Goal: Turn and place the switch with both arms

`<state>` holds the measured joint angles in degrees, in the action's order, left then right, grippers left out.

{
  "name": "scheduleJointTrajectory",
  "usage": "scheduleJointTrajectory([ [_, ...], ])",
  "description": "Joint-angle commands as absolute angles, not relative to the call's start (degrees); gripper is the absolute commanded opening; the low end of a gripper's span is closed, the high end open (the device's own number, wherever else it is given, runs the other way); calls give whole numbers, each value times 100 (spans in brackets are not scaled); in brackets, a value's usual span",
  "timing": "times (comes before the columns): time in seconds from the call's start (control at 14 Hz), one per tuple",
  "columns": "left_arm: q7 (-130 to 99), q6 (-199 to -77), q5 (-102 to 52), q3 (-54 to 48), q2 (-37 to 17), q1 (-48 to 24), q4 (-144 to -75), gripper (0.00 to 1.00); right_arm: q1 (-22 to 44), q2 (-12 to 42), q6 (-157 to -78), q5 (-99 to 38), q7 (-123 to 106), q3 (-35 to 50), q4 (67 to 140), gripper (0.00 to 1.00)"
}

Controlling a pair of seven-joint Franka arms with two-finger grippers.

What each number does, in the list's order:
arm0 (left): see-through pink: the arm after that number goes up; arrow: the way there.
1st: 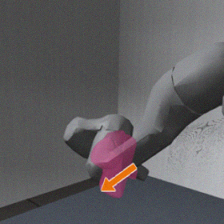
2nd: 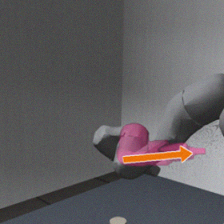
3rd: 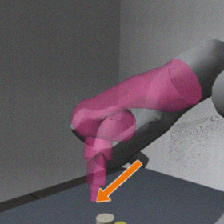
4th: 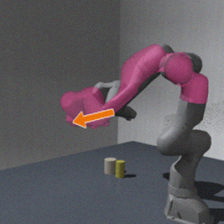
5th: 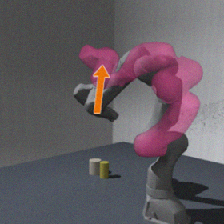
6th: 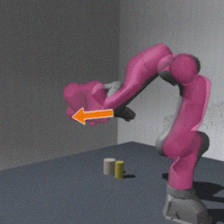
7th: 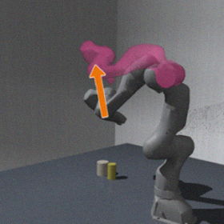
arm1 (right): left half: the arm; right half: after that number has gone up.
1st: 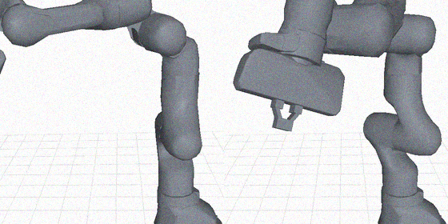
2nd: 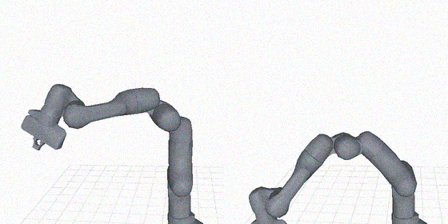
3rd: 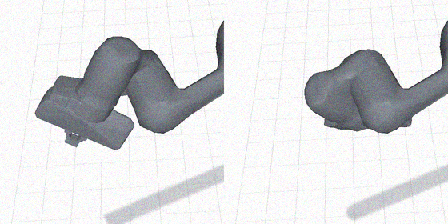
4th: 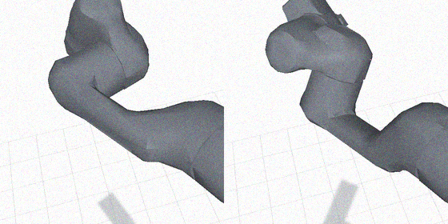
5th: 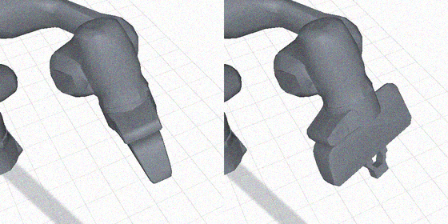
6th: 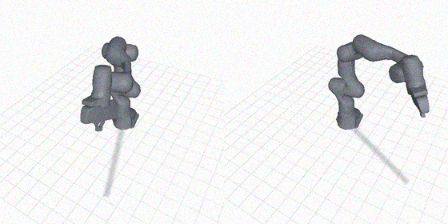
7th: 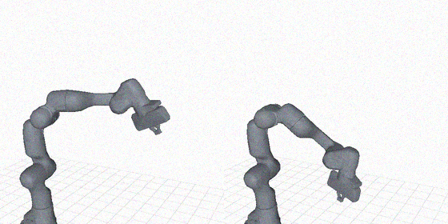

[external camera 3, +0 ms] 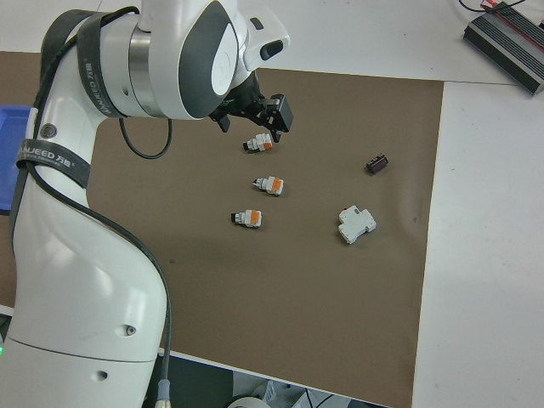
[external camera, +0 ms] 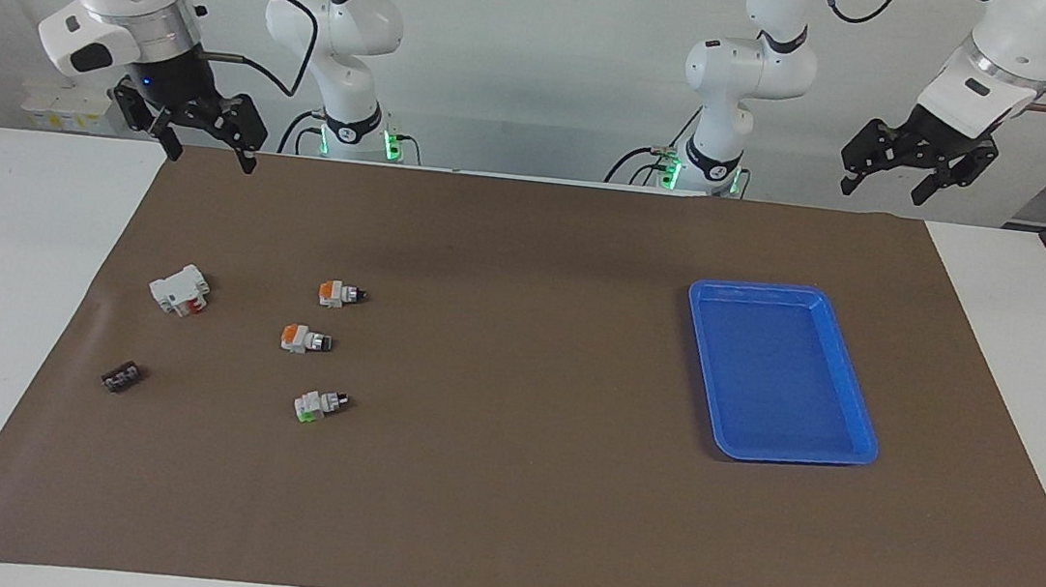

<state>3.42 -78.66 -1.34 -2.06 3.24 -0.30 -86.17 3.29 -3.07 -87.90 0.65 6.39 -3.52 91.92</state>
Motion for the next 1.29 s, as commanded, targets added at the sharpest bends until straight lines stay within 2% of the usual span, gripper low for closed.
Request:
scheduleJointTrajectory([
  [0.0, 299, -7840, -149, -255, 492, 53, -8789, 100, 290, -360, -8815, -9, 598, -325, 9237, 100],
  [0.79, 299, -7840, -149, -255, 492, 53, -8789, 100, 307, -492, -8930, -18, 423, -316, 9501, 100],
  [1.21, 299, -7840, -149, -255, 492, 53, -8789, 100, 299, -598, -9158, -53, -1674, -308, 9773, 100],
])
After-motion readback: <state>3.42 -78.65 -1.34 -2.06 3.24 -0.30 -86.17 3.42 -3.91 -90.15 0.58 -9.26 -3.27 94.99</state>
